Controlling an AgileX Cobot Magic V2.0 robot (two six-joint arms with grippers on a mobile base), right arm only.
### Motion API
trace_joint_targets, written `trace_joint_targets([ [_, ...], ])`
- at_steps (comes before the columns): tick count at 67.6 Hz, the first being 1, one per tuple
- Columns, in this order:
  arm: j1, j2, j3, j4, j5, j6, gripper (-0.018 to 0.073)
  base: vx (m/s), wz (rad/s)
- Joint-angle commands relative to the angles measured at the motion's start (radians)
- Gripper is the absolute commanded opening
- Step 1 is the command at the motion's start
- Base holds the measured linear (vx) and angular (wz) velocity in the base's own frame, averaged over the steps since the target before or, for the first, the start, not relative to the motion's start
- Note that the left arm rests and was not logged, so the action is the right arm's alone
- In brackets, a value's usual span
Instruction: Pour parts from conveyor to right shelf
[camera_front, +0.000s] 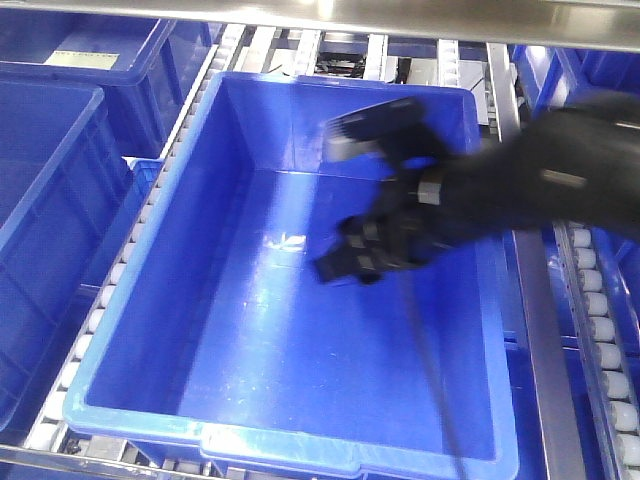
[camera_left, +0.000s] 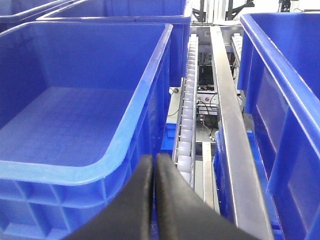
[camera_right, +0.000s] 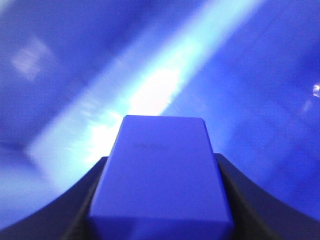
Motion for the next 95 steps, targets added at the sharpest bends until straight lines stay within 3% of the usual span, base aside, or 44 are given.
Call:
trace_joint_targets([
  [1,0.011,0.068,-0.136,-0.047,0.045,0.004,-0.0006,0.0,0.0],
  [13,0.011,0.262,-0.359,-0.074,0.2,0.0,-0.0006,0.0,0.0],
  [33,0.011,0.494,-0.605,-0.085,0.336,-0.005,-0.0006,0.0,0.0],
  [47,0.011,0.594,-0.661,-0.102,0.415,-0.009,-0.0006,0.0,0.0],
  [72,0.011,0.644,-0.66,-0.119,0.435,-0.008,0.0012,0.0,0.0],
  [85,0.011,0.644,-0.66,-0.137,0.439,-0.007,0.0134,0.0,0.0],
  [95,0.011,0.644,-0.66,-0.137,0.428,-0.007,0.0351,0.0,0.0],
])
